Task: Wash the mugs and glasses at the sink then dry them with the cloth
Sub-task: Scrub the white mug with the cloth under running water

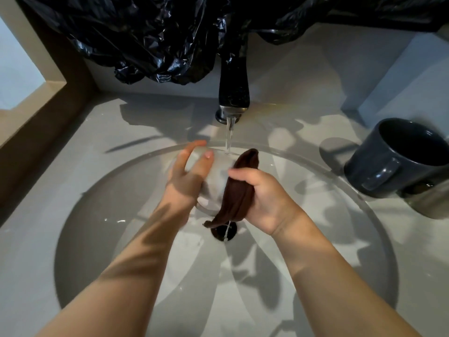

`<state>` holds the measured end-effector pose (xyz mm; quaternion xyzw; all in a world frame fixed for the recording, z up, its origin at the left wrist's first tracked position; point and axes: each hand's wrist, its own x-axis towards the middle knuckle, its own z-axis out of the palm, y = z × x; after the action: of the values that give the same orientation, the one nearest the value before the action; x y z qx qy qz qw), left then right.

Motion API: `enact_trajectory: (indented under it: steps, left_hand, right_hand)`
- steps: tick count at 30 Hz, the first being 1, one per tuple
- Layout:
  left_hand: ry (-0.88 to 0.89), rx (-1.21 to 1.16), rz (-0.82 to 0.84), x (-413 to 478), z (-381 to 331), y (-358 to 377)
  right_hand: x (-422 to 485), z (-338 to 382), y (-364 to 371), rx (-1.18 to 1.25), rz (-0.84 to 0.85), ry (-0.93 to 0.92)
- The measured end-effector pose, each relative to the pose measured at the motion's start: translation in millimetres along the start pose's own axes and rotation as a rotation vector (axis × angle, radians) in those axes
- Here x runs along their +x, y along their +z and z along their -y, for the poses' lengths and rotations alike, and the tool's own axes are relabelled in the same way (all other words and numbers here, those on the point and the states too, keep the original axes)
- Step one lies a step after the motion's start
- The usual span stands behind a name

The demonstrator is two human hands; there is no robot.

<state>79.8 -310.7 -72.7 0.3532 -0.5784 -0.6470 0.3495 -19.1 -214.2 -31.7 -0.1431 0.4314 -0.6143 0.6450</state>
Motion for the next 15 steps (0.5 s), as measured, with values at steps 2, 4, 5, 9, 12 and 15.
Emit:
enact_trajectory:
  steps: [2,4,5,9,12,15]
  left_hand:
    - [0.134,0.132,0.050,-4.7,-4.0,2.1]
    - [0.097,0.069,0.150,-5.6,-8.0,0.4]
    - [0.013,-0.025,0.173,-4.3,-11.3,0.2]
    - [-0.365,-0.280,0.032,-1.1,-15.7,5.9]
    - [-0.174,-0.091,-0.083,-3.8,-12.5,8.8]
    - [0.202,0.098,0.016,-9.5,-9.7,4.7]
  right_hand:
    - [0.2,0.4,-0.6,0.069,-0.034,-0.017]
    - [3.2,-1.0,-0.2,-0.062,-0.120,-0.116]
    - [4.0,-2.1,-1.1,-0.212,-0.162,-0.175]
    - [7.8,-12.2,-3.9,-1.098,-0.150,-0.244]
    - [9.1,-14.7,1.2,-0.689,-0.215,-0.167]
    - [9.3,-6.9,-1.8,0.090,-0.074,0.029]
